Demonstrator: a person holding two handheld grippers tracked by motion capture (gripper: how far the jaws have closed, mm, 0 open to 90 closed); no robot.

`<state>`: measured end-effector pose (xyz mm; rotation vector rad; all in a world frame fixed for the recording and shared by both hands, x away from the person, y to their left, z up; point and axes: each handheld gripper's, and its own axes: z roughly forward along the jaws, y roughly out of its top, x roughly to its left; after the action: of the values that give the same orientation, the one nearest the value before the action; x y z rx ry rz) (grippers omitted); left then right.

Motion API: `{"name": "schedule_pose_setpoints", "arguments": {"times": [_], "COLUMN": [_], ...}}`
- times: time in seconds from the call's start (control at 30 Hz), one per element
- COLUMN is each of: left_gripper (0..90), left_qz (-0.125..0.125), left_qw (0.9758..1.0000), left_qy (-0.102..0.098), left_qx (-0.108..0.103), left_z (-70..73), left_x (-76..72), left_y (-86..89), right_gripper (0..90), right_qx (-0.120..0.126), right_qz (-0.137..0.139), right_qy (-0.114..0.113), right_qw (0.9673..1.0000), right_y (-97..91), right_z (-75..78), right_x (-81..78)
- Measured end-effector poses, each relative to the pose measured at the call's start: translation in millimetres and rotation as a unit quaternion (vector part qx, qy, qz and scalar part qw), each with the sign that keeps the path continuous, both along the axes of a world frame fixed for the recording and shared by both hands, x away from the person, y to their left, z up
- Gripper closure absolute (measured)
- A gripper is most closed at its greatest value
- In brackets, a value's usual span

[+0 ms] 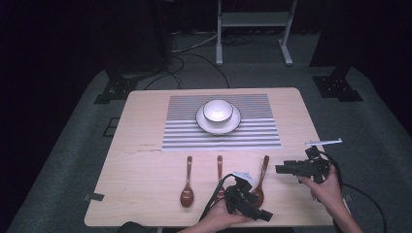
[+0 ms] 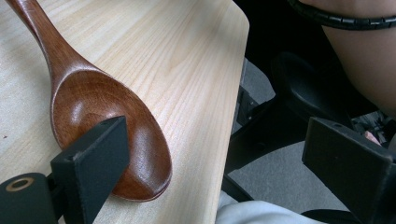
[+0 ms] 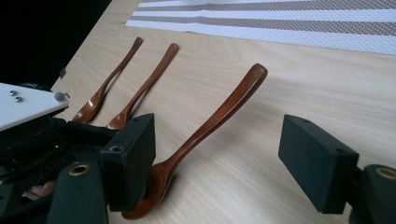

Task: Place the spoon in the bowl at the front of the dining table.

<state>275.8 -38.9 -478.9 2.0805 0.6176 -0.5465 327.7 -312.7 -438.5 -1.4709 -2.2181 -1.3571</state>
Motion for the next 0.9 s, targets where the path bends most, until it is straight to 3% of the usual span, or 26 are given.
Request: {"name": "schedule_pose_setpoints", "arguments": {"times": [0.33, 0.9], "left_gripper": [6.3, 6.3], "left_qz": [0.000, -0.001], "left_qw": [1.0000, 1.0000], "left_qy": [-0.001, -0.002], "left_qx": [0.000, 0.000], "left_z": [0.0, 0.0], "left_x": [-0.2, -0.3], "left_y": [-0.2, -0.6], "right_gripper": [26.3, 27.6], "right_qx": [-0.026, -0.065], "right_qz": [0.019, 0.021], "right_qy": [0.008, 0.028], "right_qw": [0.9994, 0.9973], "right_y": [20.2, 41.4], "right_z": [0.7, -9.2], "right_x": [17.2, 43.5]}}
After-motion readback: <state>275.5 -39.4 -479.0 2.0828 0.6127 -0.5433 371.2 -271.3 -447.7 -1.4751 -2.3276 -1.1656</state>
